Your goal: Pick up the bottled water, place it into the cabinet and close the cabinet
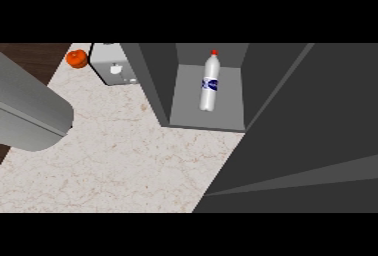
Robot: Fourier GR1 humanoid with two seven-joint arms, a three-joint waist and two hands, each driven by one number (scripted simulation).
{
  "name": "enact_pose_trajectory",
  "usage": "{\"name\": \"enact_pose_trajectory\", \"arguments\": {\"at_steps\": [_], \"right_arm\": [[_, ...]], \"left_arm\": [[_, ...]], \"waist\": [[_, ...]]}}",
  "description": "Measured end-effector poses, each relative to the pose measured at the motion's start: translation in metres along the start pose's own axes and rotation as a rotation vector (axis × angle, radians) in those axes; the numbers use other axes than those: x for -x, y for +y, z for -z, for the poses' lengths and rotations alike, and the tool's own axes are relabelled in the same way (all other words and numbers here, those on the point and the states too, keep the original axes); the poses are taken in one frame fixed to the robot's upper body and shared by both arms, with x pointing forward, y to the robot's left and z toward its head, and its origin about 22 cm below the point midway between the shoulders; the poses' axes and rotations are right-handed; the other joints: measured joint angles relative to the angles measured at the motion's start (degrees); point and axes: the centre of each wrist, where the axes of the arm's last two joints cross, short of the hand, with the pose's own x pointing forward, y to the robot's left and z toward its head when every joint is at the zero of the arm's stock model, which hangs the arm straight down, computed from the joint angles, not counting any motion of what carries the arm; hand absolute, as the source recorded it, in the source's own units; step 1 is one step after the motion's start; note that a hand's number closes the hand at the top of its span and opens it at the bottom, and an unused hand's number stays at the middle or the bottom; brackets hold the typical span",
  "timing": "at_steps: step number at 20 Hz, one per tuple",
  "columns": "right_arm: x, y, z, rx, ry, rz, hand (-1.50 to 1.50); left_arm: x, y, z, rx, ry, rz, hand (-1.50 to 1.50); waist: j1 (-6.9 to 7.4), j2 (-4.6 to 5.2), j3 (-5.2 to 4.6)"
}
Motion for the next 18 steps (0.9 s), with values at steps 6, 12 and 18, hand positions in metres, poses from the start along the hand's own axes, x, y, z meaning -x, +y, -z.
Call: {"name": "enact_pose_trajectory", "arguments": {"at_steps": [6, 12, 18], "right_arm": [[-0.011, -0.025, 0.058, 0.075, -0.054, 0.142, 1.50], [-0.025, -0.070, 0.111, 0.089, -0.058, 0.185, 1.50], [-0.025, -0.098, 0.144, 0.036, -0.042, 0.179, 1.50]], "left_arm": [[-0.012, 0.011, -0.005, -0.004, -0.004, -0.010, -1.50], [-0.027, 0.025, -0.016, -0.025, -0.019, -0.011, -1.50], [-0.037, 0.030, -0.023, -0.039, -0.032, -0.008, -1.50]], "waist": [[-0.23, -0.21, -0.01], [-1.17, -0.54, 0.03], [-2.53, -1.11, 0.39]]}}
